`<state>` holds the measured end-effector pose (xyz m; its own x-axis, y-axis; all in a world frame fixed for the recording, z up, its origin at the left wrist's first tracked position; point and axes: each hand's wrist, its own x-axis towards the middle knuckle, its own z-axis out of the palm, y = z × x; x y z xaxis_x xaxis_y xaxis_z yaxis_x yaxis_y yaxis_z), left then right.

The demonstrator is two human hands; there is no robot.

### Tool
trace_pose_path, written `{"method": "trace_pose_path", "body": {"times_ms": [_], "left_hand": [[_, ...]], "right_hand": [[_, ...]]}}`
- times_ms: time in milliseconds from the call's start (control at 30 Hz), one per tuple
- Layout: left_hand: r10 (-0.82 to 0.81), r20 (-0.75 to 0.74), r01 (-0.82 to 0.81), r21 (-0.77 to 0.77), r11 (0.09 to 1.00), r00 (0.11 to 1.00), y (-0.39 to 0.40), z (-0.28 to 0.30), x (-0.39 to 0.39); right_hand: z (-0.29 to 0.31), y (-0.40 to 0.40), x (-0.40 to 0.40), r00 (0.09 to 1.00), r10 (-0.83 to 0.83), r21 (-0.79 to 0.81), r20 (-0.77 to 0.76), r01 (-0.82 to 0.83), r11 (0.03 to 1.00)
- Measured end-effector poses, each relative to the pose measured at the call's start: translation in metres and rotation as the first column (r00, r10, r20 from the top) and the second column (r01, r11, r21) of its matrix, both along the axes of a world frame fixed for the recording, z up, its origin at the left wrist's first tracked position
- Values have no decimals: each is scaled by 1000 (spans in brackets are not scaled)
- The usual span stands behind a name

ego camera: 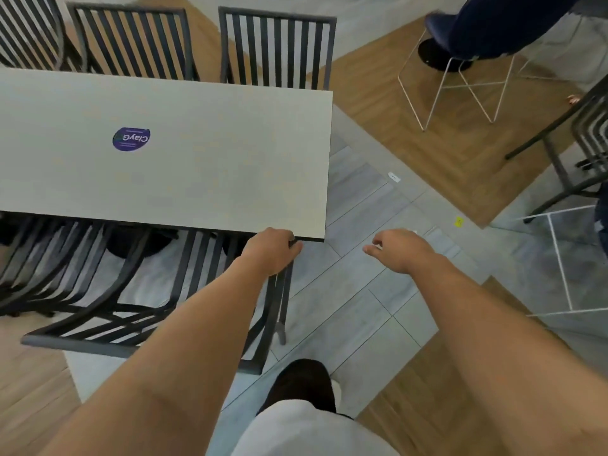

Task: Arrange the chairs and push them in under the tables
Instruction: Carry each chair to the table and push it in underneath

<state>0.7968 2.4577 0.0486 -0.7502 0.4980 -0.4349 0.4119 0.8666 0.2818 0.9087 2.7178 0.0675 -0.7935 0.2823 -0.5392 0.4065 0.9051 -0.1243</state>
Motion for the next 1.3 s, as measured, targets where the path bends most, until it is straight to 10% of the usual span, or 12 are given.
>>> {"method": "trace_pose_path", "body": {"times_ms": [767, 1300], "left_hand": [[114, 46, -112, -49, 992, 992, 308, -3, -319], [552, 53, -551, -25, 834, 832, 478, 4, -550]], "right_hand": [[5, 303, -379, 986, 166, -14, -11, -166, 986], [18, 472, -725, 809, 586, -25, -49, -587, 809]]}}
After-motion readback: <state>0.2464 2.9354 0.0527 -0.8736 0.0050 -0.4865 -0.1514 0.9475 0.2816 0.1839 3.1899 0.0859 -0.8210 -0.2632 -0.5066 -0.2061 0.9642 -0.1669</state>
